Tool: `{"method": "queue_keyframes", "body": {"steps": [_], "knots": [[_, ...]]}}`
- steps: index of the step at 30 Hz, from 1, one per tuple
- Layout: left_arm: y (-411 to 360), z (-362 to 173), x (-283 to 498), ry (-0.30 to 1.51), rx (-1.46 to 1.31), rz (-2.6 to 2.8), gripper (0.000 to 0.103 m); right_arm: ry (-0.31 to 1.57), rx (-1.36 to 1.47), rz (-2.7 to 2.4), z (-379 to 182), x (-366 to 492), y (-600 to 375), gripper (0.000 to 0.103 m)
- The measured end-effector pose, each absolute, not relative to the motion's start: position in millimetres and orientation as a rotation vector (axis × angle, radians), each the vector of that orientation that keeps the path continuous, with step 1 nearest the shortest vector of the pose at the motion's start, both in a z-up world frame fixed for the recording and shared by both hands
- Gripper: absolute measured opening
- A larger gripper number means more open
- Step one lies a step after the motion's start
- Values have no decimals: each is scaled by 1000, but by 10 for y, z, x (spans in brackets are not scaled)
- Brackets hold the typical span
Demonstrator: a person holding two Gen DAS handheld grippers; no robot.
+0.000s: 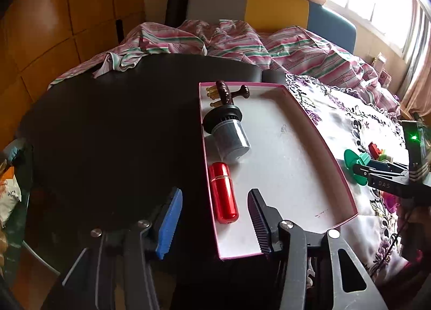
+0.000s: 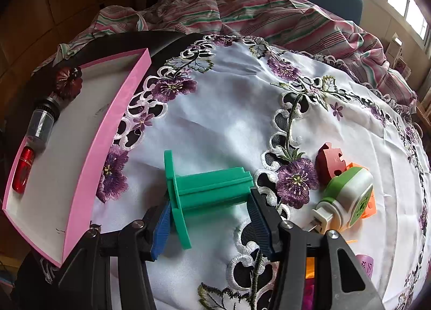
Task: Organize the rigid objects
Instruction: 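Hold the green spool in the right tool above the tablecloth, then carry the green spool into the pink tray and open the right tool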
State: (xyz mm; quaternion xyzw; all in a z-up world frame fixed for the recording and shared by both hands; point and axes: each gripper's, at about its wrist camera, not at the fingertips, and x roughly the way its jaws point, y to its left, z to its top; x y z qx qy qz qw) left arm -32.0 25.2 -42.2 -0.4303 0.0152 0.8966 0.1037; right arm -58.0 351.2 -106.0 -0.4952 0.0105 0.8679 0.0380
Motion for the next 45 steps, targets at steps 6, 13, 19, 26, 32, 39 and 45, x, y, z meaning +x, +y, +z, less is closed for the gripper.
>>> {"method": "queue_keyframes", "body": {"steps": [6,13,19,26,32,39,45], "knots": [[181,-436,-290,25,-1284,2652,52,28,-1508,2663,-1059,-575,3506,53],[131,-445,-279,10,-1289,2651,52,28,-1506,2663,-1061,-581,3500,53],[103,-443,-272,-3,-1292,2652,53,27,-1508,2660,-1061,-584,3502,53],[79,-466,-267,-10,-1301,2642,53,32,-1508,2644,-1056,-595,3495,53],[65,-487,-259,-16,-1309,2638,53,33,-1496,2636,-1053,-579,3486,53],[16,-500,-260,-34,-1312,2638,53,85,-1404,2695,-786,-546,3417,53],[-20,-521,-258,-47,-1318,2636,53,60,-1364,2781,-544,-614,3178,53]]}}
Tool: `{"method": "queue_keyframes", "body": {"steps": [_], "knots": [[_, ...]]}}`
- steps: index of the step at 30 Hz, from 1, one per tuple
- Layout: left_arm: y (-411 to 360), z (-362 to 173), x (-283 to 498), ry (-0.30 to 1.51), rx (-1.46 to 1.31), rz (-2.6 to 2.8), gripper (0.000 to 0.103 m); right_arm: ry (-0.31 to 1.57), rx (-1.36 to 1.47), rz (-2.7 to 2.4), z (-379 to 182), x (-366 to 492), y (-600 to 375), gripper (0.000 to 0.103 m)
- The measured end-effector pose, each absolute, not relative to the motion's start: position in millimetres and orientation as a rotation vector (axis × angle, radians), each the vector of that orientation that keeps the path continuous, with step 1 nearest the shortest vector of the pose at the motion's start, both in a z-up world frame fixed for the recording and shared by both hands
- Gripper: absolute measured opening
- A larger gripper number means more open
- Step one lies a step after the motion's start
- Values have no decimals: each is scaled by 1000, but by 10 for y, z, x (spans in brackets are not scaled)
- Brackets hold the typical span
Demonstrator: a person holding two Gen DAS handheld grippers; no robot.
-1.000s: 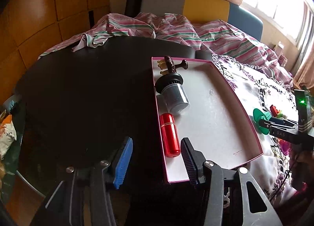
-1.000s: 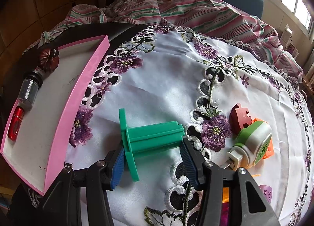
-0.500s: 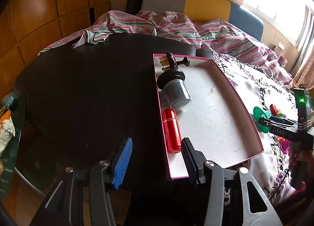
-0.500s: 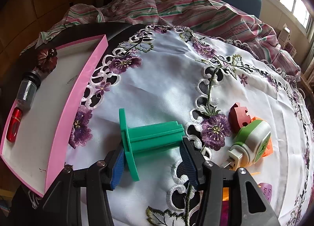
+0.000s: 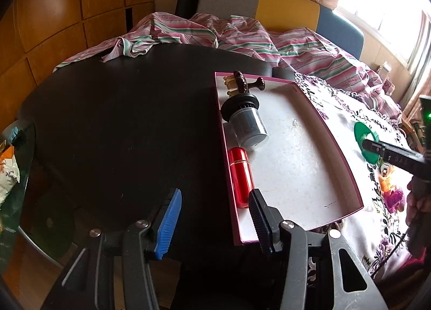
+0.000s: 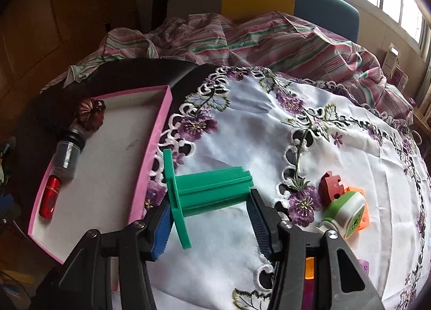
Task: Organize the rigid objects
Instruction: 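Carry the green spool into the pink tray and open the right tool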
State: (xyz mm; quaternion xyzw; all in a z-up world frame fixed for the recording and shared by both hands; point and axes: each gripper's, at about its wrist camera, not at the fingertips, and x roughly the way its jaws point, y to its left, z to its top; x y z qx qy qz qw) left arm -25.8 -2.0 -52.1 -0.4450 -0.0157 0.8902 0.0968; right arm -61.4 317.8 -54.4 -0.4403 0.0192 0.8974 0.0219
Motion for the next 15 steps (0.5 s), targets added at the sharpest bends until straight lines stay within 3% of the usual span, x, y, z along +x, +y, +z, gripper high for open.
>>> {"method": "queue_keyframes", "body": {"steps": [8,15], "knots": [[-107,-543,-292,-81,-1331,2643,53,38,-1361,2907,-317,-840,2638,53],[-186,-565,-328,-104,-1344,2646,53,38,-1479,2902,-507,-1332,2317,53]]}}
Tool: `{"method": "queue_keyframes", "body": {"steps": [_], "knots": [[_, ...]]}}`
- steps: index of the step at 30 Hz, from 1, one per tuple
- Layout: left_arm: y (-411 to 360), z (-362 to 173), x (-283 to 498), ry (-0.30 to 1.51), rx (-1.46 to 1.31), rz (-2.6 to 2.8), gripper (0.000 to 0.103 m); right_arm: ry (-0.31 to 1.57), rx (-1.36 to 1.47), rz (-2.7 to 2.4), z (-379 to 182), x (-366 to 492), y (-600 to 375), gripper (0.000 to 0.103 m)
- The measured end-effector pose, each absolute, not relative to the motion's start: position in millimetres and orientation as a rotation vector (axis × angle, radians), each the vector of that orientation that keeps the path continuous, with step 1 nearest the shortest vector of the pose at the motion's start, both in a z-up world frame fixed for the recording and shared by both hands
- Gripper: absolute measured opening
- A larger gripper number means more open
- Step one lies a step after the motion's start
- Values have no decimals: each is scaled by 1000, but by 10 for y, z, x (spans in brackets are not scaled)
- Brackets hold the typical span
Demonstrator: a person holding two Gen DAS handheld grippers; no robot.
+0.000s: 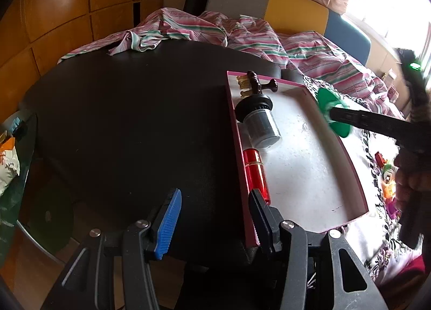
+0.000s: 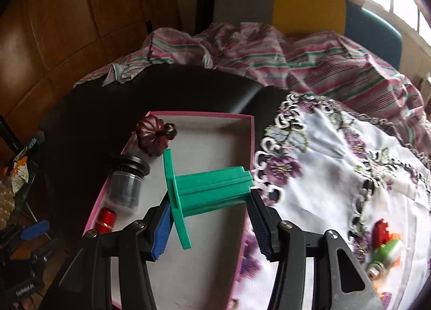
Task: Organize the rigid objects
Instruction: 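Carry the green spool into the pink tray and open the right tool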
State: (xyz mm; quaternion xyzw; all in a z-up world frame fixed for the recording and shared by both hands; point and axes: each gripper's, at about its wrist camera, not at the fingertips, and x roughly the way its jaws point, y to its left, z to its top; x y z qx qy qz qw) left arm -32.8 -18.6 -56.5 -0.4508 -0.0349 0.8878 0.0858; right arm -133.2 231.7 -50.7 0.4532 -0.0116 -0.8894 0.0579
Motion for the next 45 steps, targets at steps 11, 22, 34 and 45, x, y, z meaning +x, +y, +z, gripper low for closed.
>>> {"method": "queue_keyframes", "body": {"steps": [11,22,34,45], "knots": [[-329,-646,-394,-155,-1394,2651,53,-6,1536,-2649,-937,-2138,1912,54],[-353,-679,-386,-168,-1400,2647,53,-81,1490,-2637,-931,-1995,1963,60],[-331,-579,-289,-146,-1343,2684,56,-82,1452,-2647,-822,-1791,1986,64],[-332,-508,-231,-141,-1312,2692,57,-41,1412,-2676,-718,-1487,1980,64]]}}
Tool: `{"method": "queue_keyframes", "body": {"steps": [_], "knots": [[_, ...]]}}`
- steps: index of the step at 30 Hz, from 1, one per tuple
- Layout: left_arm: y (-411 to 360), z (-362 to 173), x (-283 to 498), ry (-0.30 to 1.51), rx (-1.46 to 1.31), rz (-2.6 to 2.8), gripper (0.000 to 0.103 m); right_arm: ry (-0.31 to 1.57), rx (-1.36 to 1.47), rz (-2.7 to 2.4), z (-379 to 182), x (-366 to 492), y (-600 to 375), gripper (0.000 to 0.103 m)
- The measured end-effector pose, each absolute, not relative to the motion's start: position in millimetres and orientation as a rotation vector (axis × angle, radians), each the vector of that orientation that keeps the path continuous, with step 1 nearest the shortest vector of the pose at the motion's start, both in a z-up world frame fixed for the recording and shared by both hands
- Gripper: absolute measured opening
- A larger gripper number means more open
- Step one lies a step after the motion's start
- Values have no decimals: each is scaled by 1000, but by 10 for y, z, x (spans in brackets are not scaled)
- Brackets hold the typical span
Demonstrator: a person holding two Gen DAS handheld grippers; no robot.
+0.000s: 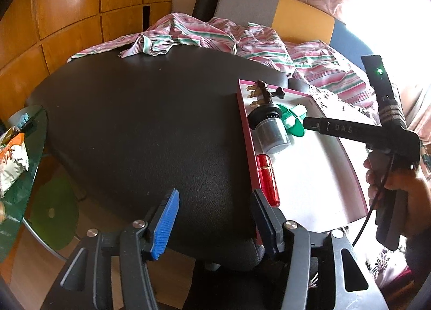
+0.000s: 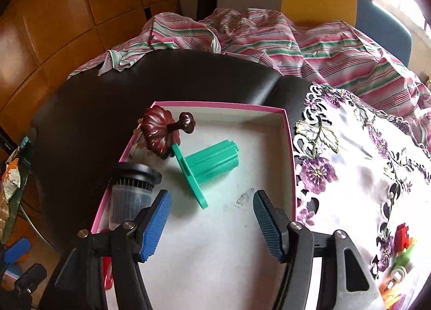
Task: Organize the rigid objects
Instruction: 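Carry the green spool into the pink tray and open the right tool, then move both tools back toward the remaining toys on the tablecloth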
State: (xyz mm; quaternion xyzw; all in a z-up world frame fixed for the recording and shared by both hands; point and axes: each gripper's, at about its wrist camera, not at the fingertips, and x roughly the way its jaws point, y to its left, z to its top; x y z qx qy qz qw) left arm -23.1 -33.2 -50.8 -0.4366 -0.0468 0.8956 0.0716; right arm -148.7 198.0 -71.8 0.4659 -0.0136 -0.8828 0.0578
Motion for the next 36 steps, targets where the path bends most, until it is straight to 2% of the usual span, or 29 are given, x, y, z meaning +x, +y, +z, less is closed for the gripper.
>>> {"method": "queue_keyframes", "body": {"steps": [19,27,36], "knots": [[-233,-459,-153,-88,-1283,2686,57,-65,1322,-2747,-526,-977,2278,64],[-51,-431,-165,-34,-1268,2657,58,-149,1323,-2861,-362,-694,2934,64],[322,-350,-192,26,-1214,2556,58,-351,1376,-3056,-227,-216,3990,64]]}}
